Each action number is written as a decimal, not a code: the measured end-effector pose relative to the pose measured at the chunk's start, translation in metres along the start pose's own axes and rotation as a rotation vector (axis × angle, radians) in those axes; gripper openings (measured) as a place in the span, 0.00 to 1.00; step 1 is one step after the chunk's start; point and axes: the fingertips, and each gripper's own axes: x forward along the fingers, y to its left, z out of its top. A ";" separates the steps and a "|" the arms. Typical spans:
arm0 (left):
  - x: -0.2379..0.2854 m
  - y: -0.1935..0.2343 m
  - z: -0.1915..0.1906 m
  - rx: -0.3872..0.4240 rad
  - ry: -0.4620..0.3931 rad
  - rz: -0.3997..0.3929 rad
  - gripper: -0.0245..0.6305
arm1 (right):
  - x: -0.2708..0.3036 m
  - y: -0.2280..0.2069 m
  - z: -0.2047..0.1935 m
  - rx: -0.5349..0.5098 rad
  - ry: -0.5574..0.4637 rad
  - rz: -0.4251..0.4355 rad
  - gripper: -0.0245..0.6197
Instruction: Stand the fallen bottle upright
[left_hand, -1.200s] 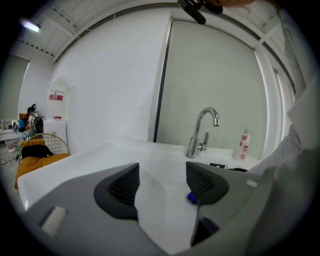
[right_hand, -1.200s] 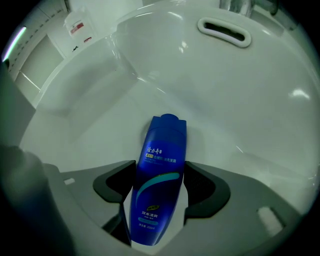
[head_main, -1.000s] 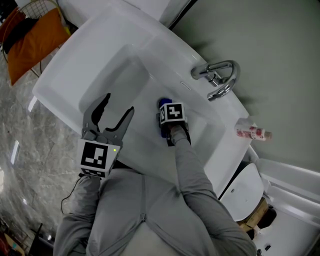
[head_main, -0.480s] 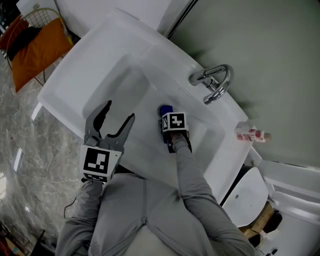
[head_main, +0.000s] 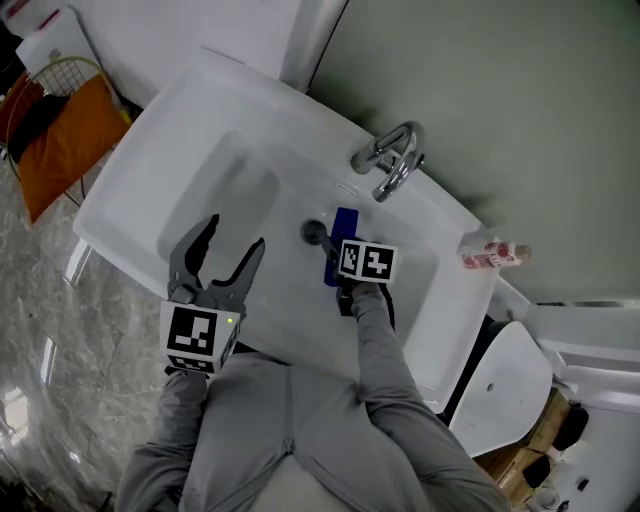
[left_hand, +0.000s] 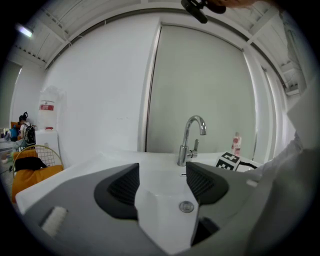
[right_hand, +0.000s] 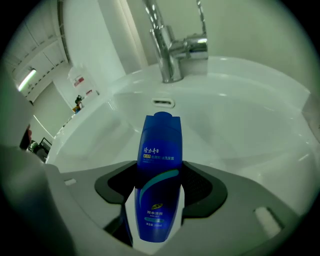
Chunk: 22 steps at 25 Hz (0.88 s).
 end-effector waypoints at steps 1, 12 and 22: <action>0.002 -0.005 0.003 0.008 -0.005 -0.013 0.56 | -0.009 -0.003 0.004 0.015 -0.036 0.001 0.47; 0.028 -0.075 0.028 0.094 -0.038 -0.208 0.56 | -0.141 -0.065 0.038 0.163 -0.451 -0.088 0.47; 0.050 -0.142 0.046 0.145 -0.062 -0.367 0.56 | -0.266 -0.159 0.039 0.226 -0.742 -0.335 0.47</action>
